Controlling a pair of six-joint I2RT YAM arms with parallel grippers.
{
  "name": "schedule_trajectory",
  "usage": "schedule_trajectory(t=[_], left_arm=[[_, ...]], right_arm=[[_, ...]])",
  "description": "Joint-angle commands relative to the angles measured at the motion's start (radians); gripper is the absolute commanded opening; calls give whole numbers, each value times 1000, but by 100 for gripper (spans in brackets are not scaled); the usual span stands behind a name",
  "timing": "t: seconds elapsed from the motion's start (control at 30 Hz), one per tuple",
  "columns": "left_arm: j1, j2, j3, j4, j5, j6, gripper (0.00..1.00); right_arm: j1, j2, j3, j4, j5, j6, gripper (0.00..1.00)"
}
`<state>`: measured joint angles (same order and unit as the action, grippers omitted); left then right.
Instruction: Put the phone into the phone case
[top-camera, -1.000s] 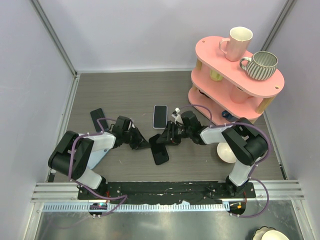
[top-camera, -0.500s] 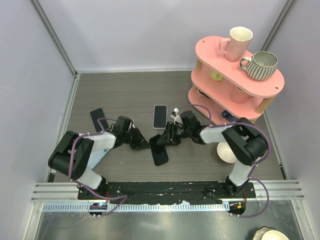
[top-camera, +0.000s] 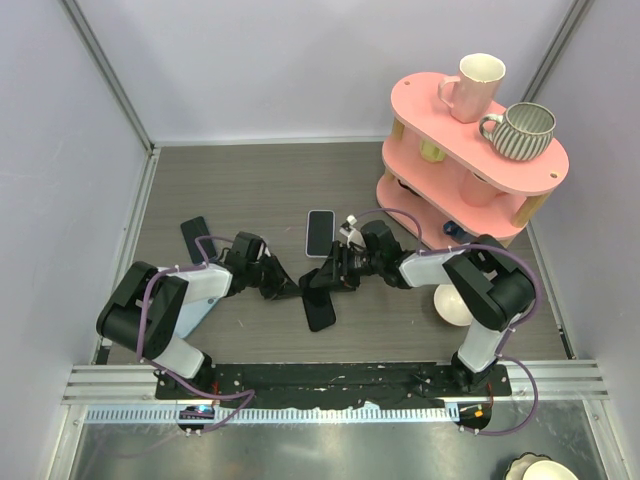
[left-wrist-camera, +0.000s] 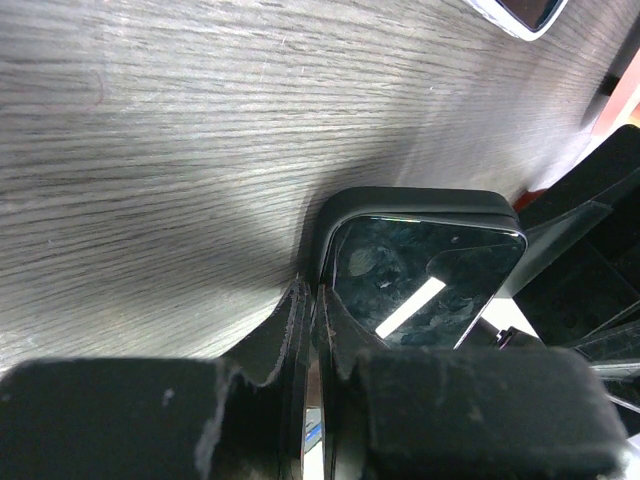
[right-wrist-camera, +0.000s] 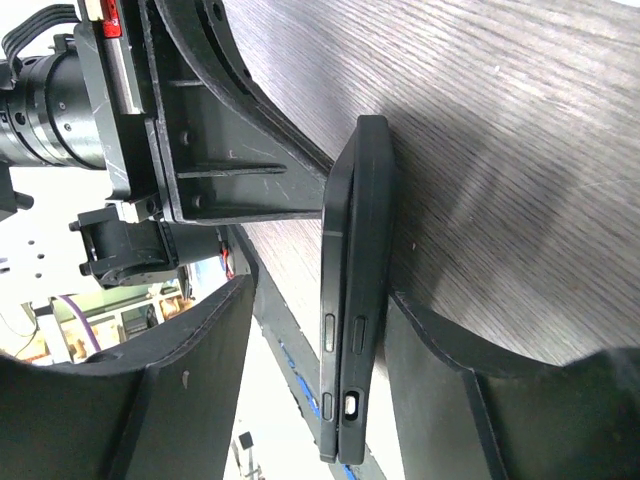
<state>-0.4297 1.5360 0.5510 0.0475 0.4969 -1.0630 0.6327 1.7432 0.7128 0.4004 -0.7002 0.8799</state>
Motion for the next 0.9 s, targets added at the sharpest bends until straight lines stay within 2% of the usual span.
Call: schedule_trajectory(t=[0.0, 0.07, 0.23, 0.27, 0.33, 0.37, 0.43, 0.57, 0.67, 0.7, 0.87], left_arm=[[-7, -17, 4, 52, 37, -6, 10], [-7, -22, 4, 51, 37, -6, 10], [-7, -28, 1, 52, 37, -6, 10], [-7, -30, 1, 52, 37, -6, 10], [-7, -34, -2, 52, 37, -6, 10], [-7, -37, 1, 52, 38, -6, 11], [-7, -50, 1, 48, 42, -6, 14], [-4, -94, 47, -39, 43, 21, 21], [8, -143, 91, -133, 29, 67, 33], [14, -155, 99, -153, 25, 75, 43], [49, -256, 125, -219, 41, 141, 62]], right_arm=[[9, 12, 33, 77, -42, 25, 59], [9, 12, 40, 37, -32, 5, 58], [9, -5, 60, -51, 10, -48, 43], [7, -8, 59, -52, 7, -50, 34], [9, -13, 57, -51, 5, -52, 23], [9, -19, 57, -52, 4, -53, 13], [9, -30, 57, -52, 2, -56, 3], [7, -71, 77, -118, 39, -84, 1], [4, -111, 100, -208, 62, -153, 1], [1, -132, 103, -225, 67, -176, 1], [-22, -211, 102, -247, 59, -197, 1]])
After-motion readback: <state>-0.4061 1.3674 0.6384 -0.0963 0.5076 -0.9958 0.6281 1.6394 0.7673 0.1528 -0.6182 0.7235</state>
